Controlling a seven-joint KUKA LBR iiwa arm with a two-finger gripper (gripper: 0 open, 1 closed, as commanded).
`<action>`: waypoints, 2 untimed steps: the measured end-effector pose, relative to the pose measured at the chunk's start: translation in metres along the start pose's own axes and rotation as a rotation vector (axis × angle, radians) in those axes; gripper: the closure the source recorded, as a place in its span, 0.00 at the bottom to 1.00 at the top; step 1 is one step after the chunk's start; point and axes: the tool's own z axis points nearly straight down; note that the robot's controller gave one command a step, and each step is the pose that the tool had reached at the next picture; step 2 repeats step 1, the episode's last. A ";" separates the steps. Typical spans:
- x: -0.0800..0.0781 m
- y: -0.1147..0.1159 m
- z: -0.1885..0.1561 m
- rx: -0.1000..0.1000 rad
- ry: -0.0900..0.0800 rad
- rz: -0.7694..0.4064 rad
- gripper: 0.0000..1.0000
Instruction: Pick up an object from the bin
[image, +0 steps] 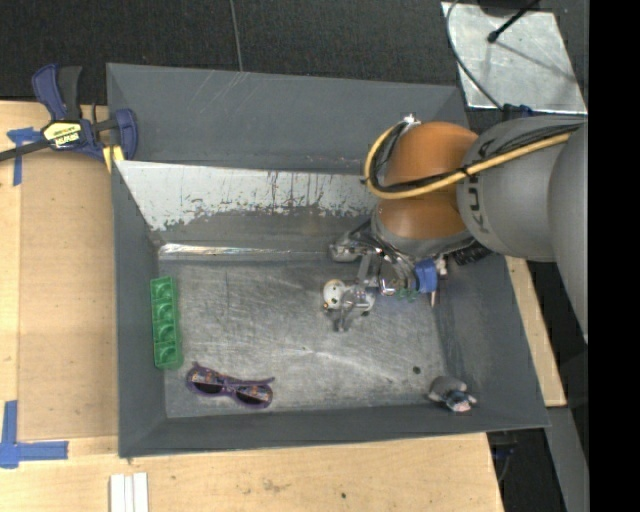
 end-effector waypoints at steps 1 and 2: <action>-0.002 0.001 -0.007 -0.004 -0.016 0.118 1.00; -0.002 0.001 -0.007 -0.004 -0.016 0.118 1.00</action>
Offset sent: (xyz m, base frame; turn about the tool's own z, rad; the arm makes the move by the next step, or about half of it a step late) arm 0.0000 0.0000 0.0000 0.0000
